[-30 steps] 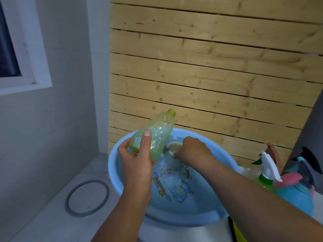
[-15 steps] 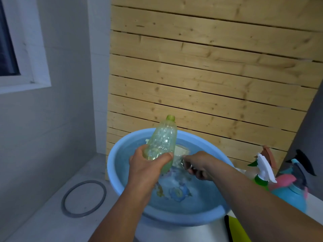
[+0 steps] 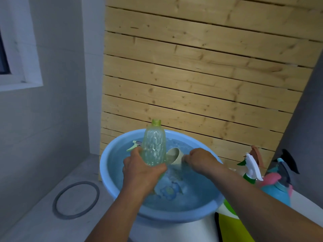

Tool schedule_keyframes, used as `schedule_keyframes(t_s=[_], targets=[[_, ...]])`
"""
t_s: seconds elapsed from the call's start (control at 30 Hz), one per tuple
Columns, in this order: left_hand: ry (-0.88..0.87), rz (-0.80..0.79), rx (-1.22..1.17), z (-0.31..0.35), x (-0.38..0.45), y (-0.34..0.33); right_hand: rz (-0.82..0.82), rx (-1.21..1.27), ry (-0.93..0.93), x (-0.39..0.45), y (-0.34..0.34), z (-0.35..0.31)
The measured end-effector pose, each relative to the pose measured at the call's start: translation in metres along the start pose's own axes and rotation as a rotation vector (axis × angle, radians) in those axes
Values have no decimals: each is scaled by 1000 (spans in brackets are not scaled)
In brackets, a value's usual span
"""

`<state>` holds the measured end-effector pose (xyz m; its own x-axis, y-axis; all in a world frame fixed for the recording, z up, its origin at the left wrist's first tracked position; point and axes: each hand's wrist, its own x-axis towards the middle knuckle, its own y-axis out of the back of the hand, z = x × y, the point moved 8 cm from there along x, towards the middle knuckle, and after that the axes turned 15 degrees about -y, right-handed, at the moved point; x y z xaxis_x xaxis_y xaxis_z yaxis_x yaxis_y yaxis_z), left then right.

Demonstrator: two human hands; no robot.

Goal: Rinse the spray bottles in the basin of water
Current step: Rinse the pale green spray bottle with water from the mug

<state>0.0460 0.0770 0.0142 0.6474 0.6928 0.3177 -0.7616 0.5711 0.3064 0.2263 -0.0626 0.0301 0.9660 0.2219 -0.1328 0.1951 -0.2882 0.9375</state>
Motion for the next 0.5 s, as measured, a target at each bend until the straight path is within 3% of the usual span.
schedule_keyframes(t_s=[0.13, 0.23, 0.4, 0.5], targets=[[-14, -9, 50, -2, 0, -2, 62, -130, 69, -7, -4, 0], [-39, -52, 117, -3, 1, -6, 13, -115, 53, -9, -9, 3], [-34, -145, 133, -5, -1, -13, -278, 506, -296, -11, -17, 35], [-30, -174, 126, -5, -1, -16, -319, 691, -348, -18, -6, 37]])
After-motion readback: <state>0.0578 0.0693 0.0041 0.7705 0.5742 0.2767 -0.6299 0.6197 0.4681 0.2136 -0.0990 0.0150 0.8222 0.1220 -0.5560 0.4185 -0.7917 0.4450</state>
